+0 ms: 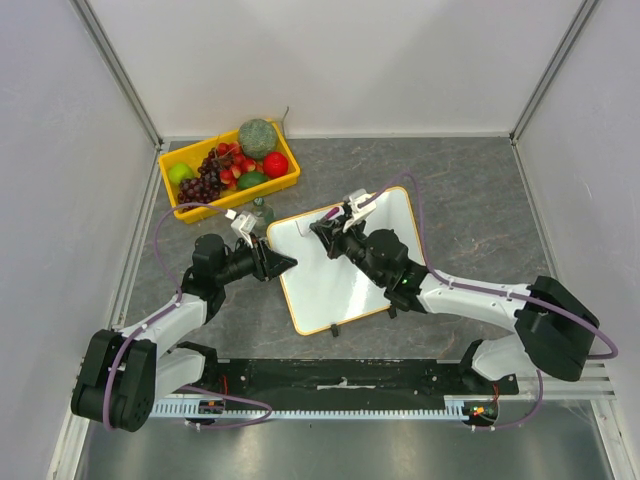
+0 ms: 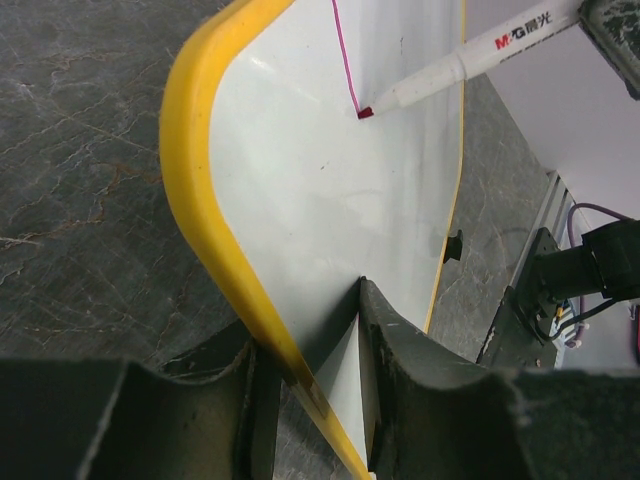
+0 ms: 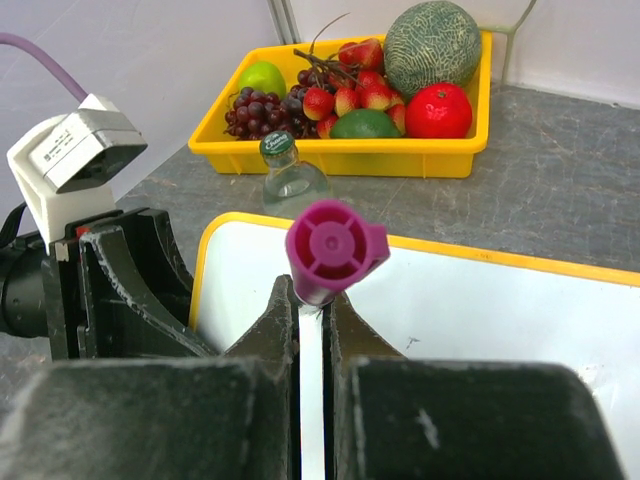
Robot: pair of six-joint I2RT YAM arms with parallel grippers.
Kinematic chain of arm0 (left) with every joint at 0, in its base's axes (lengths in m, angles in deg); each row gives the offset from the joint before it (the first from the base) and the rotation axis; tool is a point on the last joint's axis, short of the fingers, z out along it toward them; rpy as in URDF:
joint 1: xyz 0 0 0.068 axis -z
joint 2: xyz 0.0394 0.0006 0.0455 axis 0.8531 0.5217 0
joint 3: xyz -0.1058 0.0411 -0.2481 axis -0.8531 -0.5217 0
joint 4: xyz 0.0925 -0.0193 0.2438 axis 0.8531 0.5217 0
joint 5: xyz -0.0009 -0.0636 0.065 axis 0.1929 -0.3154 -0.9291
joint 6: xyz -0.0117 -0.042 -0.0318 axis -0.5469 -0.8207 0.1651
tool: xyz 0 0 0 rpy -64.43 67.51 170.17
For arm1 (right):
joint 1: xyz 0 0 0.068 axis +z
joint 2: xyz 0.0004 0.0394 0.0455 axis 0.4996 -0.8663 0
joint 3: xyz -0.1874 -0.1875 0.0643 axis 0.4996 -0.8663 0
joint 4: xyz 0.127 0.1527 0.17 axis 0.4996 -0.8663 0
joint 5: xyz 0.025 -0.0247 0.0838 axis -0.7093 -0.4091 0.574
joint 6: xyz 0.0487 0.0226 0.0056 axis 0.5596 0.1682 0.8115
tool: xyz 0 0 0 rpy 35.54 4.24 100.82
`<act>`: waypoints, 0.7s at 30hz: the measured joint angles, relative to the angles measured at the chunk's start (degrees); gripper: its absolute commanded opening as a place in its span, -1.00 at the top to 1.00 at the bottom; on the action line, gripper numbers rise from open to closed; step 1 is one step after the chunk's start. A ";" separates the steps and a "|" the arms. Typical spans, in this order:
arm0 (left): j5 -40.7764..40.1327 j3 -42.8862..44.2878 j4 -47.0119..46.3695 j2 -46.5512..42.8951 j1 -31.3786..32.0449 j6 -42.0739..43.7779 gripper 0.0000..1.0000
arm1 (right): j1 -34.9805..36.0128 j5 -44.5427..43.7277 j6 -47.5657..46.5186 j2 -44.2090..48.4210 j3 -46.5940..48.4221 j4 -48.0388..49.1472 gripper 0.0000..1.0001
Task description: Write a sentence on the whiteboard
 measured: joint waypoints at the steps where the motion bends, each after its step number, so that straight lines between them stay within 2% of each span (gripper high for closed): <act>1: 0.00 0.00 0.00 0.00 0.00 0.00 0.96 | 0.00 0.02 0.09 0.20 -0.28 -0.04 1.00; 14: 0.15 0.00 -0.24 0.00 0.00 0.00 0.96 | -0.02 2.54 1.53 3.74 -2.45 -3.63 1.00; 21: 0.20 0.00 -0.26 0.00 0.00 0.00 0.96 | -0.02 1.97 0.48 4.55 2.21 -5.66 1.00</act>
